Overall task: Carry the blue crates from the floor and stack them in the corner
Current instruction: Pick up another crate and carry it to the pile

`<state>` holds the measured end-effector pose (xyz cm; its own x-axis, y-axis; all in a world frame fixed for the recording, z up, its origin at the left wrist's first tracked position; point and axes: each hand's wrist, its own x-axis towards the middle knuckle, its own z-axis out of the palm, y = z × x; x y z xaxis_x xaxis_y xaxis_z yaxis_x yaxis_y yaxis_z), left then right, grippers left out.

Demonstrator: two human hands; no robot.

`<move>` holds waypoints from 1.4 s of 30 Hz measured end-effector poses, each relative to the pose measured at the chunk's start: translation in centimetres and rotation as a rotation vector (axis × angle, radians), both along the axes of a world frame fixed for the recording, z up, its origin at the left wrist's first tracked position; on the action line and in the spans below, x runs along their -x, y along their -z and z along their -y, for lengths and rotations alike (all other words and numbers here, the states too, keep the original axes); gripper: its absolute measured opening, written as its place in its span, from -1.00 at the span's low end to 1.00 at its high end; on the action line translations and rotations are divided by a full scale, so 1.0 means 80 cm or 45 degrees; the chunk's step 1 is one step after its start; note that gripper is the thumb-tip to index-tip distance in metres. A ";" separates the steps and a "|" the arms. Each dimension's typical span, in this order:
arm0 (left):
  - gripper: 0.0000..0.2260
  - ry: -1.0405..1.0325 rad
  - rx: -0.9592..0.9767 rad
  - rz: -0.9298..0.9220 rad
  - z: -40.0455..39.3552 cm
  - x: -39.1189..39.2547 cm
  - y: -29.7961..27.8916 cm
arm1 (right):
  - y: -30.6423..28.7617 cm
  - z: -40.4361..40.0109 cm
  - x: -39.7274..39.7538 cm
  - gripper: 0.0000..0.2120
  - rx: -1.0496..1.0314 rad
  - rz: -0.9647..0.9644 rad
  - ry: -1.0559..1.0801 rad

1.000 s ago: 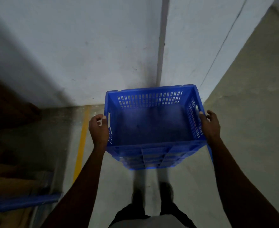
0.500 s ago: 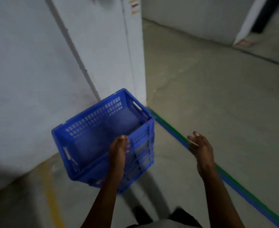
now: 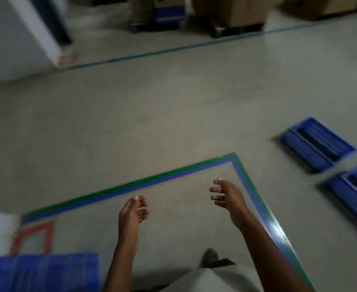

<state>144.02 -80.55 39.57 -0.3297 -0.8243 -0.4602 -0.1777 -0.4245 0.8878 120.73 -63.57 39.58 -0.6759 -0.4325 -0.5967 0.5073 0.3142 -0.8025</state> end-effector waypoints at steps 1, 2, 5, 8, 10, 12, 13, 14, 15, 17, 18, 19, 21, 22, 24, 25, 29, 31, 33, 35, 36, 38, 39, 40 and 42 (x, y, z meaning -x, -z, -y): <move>-0.77 0.056 -0.020 -0.007 -0.020 0.041 0.002 | -0.001 -0.035 0.030 -0.74 -0.007 0.000 0.079; -0.77 0.114 -0.050 -0.021 -0.041 0.081 0.004 | -0.002 -0.067 0.060 -0.73 -0.002 0.004 0.159; -0.76 0.328 -0.145 -0.033 -0.103 0.193 0.007 | -0.001 -0.155 0.134 -0.75 -0.013 0.033 0.385; -0.75 0.582 -0.214 0.001 -0.157 0.290 0.009 | 0.011 -0.234 0.187 -0.75 -0.008 0.056 0.624; -0.74 0.733 -0.222 0.050 -0.182 0.351 0.014 | 0.023 -0.284 0.214 -0.74 -0.006 0.068 0.766; -0.73 0.872 -0.211 0.110 -0.202 0.414 0.021 | 0.032 -0.328 0.239 -0.73 -0.034 0.084 0.890; -0.72 0.939 -0.206 0.133 -0.212 0.447 0.027 | 0.038 -0.350 0.251 -0.73 -0.042 0.093 0.955; -0.72 1.002 -0.207 0.151 -0.223 0.481 0.033 | 0.043 -0.370 0.264 -0.73 -0.050 0.099 1.015; -0.71 1.061 -0.209 0.161 -0.233 0.518 0.040 | 0.047 -0.390 0.279 -0.72 -0.058 0.101 1.071; -0.71 1.166 -0.200 0.168 -0.257 0.594 0.053 | 0.057 -0.429 0.312 -0.72 -0.086 0.103 1.173; -0.71 1.213 -0.200 0.169 -0.271 0.634 0.060 | 0.063 -0.448 0.328 -0.71 -0.102 0.110 1.223; -0.71 1.261 -0.208 0.172 -0.285 0.673 0.066 | 0.069 -0.467 0.345 -0.71 -0.119 0.118 1.274; -0.72 1.356 -0.228 0.206 -0.314 0.749 0.074 | 0.079 -0.501 0.378 -0.70 -0.174 0.146 1.362; -0.72 1.404 -0.240 0.223 -0.330 0.784 0.074 | 0.080 -0.517 0.394 -0.69 -0.198 0.162 1.409; -0.72 1.501 -0.260 0.220 -0.364 0.855 0.075 | 0.082 -0.548 0.429 -0.70 -0.215 0.183 1.491; -0.72 1.549 -0.259 0.218 -0.382 0.890 0.076 | 0.084 -0.566 0.447 -0.70 -0.221 0.193 1.520; -0.71 1.722 -0.206 0.279 -0.459 1.013 0.079 | 0.089 -0.641 0.520 -0.69 -0.235 0.209 1.607; -0.70 1.780 -0.181 0.287 -0.502 1.073 0.086 | 0.094 -0.687 0.567 -0.69 -0.239 0.195 1.620; -0.69 1.790 -0.155 0.300 -0.549 1.128 0.097 | 0.102 -0.737 0.618 -0.69 -0.254 0.177 1.622; -0.69 1.799 -0.142 0.318 -0.599 1.176 0.117 | 0.124 -0.792 0.673 -0.69 -0.268 0.160 1.602; -0.68 1.803 -0.135 0.337 -0.624 1.199 0.128 | 0.136 -0.820 0.702 -0.69 -0.278 0.163 1.590; -0.68 1.799 -0.120 0.384 -0.674 1.240 0.155 | 0.168 -0.874 0.757 -0.70 -0.310 0.192 1.551; -0.69 1.802 -0.101 0.395 -0.699 1.262 0.171 | 0.188 -0.901 0.784 -0.71 -0.330 0.211 1.509; -0.71 1.812 -0.067 0.425 -0.722 1.282 0.189 | 0.208 -0.926 0.808 -0.73 -0.364 0.231 1.453; -0.73 1.836 0.008 0.494 -0.767 1.318 0.222 | 0.244 -0.970 0.853 -0.75 -0.445 0.252 1.369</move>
